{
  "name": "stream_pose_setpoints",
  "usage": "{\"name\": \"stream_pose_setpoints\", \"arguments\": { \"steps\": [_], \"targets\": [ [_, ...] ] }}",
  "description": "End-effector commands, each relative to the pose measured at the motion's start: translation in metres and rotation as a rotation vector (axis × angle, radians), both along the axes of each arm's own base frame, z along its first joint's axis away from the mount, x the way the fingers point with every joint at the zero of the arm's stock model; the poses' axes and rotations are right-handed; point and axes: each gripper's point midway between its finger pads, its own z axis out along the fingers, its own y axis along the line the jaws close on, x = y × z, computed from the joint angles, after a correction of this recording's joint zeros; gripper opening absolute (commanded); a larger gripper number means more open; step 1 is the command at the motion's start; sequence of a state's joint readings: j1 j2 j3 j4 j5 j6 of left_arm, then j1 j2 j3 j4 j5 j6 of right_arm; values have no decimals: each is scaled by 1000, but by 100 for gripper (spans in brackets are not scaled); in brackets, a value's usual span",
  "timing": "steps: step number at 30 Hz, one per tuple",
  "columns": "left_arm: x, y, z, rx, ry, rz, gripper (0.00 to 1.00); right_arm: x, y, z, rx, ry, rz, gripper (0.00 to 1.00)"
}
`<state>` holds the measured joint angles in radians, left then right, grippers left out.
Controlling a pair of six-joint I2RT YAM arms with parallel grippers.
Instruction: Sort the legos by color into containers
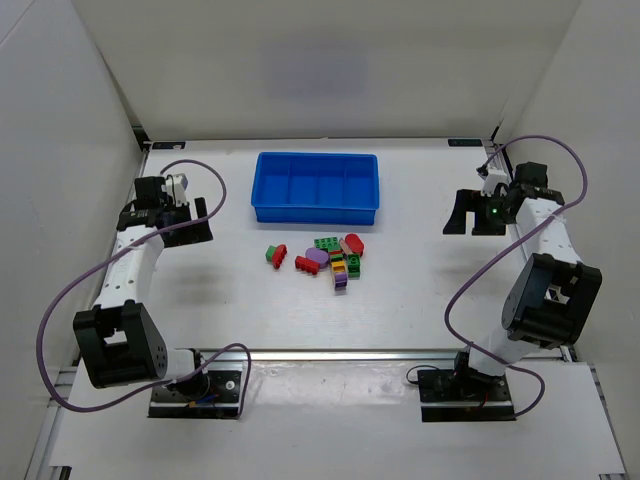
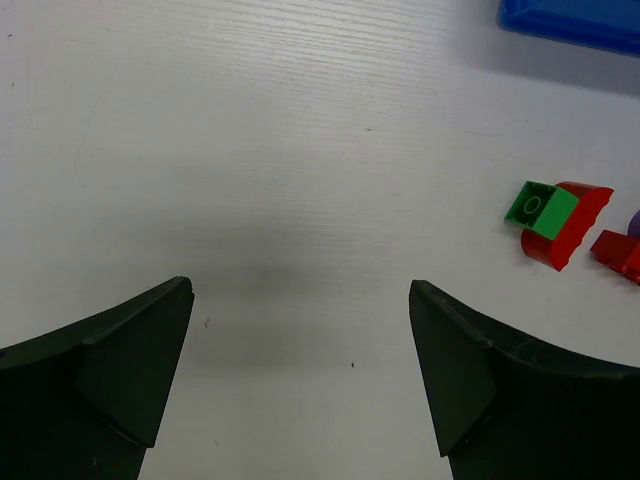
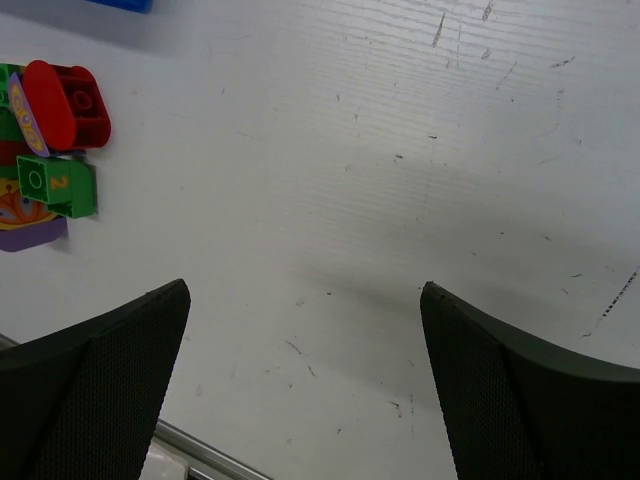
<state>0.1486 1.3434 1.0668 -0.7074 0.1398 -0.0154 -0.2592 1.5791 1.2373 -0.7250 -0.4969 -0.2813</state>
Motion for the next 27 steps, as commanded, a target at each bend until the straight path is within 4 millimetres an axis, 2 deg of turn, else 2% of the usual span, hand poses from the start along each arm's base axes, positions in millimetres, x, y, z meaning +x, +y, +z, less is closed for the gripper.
{"name": "stream_pose_setpoints", "arguments": {
  "steps": [1,4,8,9,13,14,16,17,22,24,25,27],
  "targets": [
    [8,0,16,10,-46,-15,100,8,0,16,7,-43,18,99],
    [8,-1,20,35,-65,-86,100,7,0,15,5,-38,21,99],
    [4,-22,35,-5,-134,-238,99,5,1,14,8,-35,29,99],
    [1,-33,40,-40,-162,-296,99,5,1,13,8,-33,30,99],
    [-5,-52,52,-82,-224,-431,100,4,3,13,19,-33,35,99],
    [-7,-56,55,-68,-249,-496,100,3,5,13,24,-32,42,99],
    [-18,-80,67,-100,-292,-649,99,2,8,17,37,-47,64,99],
    [-20,-85,68,-53,-317,-741,99,1,11,18,49,-52,77,99],
    [-41,-116,61,9,-331,-1053,99,-6,21,20,75,-60,145,99],
    [-46,-120,54,19,-340,-1151,99,-8,24,19,78,-60,157,99],
    [-51,-135,52,10,-344,-1228,99,-8,26,19,79,-61,162,99],
    [-52,-144,47,27,-348,-1308,99,-8,28,20,79,-61,167,99]
  ]
}}
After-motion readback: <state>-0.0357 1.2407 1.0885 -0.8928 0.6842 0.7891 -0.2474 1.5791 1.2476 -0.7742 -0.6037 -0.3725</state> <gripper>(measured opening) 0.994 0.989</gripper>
